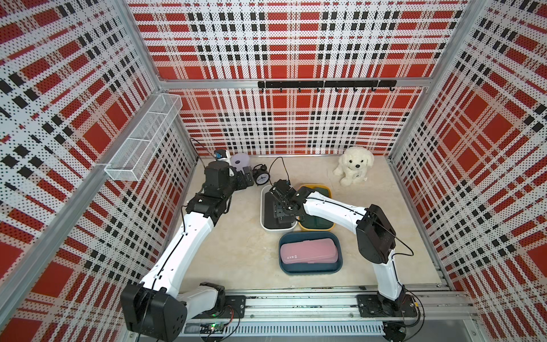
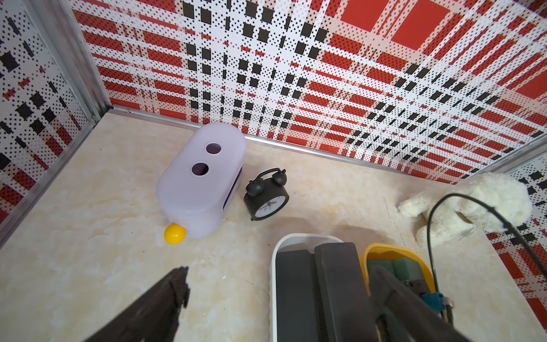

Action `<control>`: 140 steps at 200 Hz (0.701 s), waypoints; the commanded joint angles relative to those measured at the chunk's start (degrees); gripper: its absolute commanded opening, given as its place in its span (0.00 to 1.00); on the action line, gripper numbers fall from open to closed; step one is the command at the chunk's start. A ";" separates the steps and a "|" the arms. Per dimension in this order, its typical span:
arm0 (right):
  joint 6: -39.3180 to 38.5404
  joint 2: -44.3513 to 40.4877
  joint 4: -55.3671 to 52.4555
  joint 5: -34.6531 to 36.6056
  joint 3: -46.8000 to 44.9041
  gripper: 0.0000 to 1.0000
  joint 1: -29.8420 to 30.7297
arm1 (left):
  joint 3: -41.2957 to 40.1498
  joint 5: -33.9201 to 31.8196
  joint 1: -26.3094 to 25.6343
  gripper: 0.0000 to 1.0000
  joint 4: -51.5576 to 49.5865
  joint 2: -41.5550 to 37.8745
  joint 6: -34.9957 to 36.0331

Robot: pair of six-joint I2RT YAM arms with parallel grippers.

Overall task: Place the pencil cases by color into the storage box
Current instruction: Place the pencil case at the storage box.

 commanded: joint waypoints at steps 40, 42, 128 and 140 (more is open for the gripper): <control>0.42 1.54 3.38 1.85 -0.10 0.60 -0.25 | -0.99 1.10 0.12 0.98 1.68 0.53 0.30; 0.40 1.53 3.45 1.85 -0.22 0.60 -0.25 | -0.99 1.11 0.12 0.98 1.64 0.56 0.32; 1.39 2.19 5.40 1.97 -2.76 0.60 -0.28 | -1.16 1.55 0.13 0.98 1.78 0.61 0.41; 1.48 2.09 5.57 1.94 -3.11 0.61 -0.32 | -1.20 1.77 0.12 0.98 1.85 0.71 0.43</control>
